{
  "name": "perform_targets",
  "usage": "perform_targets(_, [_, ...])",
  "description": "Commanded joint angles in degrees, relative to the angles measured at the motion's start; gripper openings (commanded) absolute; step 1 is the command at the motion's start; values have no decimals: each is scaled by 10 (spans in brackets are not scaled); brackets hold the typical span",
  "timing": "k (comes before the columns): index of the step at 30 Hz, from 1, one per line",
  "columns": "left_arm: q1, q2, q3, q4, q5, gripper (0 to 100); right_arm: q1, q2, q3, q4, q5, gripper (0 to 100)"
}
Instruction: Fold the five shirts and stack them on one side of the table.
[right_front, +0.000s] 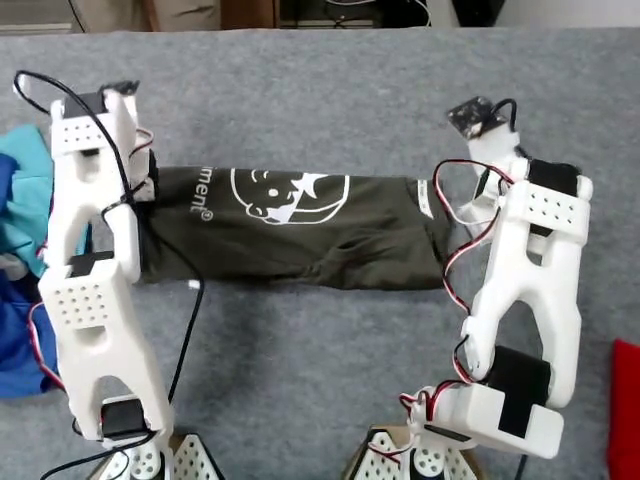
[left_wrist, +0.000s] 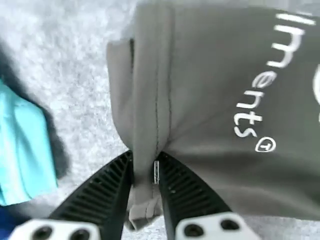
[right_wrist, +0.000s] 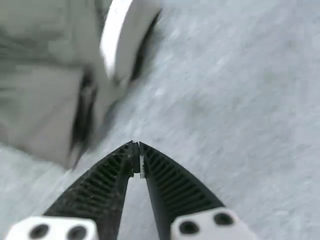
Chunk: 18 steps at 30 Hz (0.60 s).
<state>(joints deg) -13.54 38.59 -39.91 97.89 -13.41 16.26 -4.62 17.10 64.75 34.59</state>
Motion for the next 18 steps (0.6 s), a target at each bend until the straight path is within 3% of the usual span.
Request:
perform_targets(1, [41, -12, -67, 29, -7, 19, 8, -25, 15, -144, -37, 6])
perform_targets(5, [109, -15, -65, 29, -4, 19, 9, 8, 64, -316, -104, 6])
perform_targets(10, [200, -16, -80, 29, 11, 19, 34, 93, 82, -451, -208, 6])
perform_targets(18, [302, -16, -183, 29, 11, 19, 138, 215, -44, -455, -300, 8])
